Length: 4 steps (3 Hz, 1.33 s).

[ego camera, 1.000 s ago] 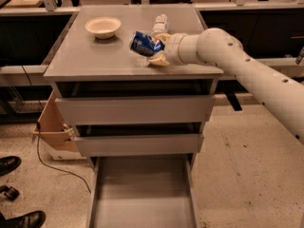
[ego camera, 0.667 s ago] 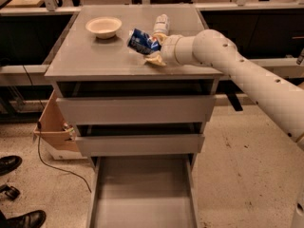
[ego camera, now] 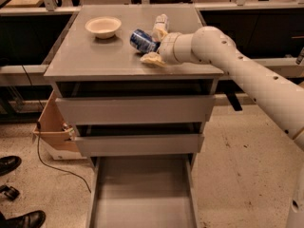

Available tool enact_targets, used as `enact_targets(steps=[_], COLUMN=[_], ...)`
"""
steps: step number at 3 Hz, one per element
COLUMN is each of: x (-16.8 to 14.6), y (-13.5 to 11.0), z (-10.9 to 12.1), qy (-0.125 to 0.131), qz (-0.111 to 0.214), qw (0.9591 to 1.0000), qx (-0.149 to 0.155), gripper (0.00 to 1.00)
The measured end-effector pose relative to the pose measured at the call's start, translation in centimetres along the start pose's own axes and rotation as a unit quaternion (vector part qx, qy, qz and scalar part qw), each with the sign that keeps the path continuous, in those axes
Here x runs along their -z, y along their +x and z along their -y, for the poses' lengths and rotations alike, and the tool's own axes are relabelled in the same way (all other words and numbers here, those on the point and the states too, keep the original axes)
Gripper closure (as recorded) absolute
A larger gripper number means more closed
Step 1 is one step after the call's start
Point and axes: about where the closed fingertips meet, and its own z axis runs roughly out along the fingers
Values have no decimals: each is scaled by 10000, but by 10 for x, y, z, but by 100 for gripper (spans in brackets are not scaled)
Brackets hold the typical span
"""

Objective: Pick pepsi can from bottom drawer and place on counter

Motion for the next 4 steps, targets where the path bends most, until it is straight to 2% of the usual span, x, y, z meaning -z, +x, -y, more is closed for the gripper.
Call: enact_targets(steps=[4], x=[2], y=[-12], z=[16], qy=[0], qz=[1], qw=[10000], qx=[0], gripper=[0])
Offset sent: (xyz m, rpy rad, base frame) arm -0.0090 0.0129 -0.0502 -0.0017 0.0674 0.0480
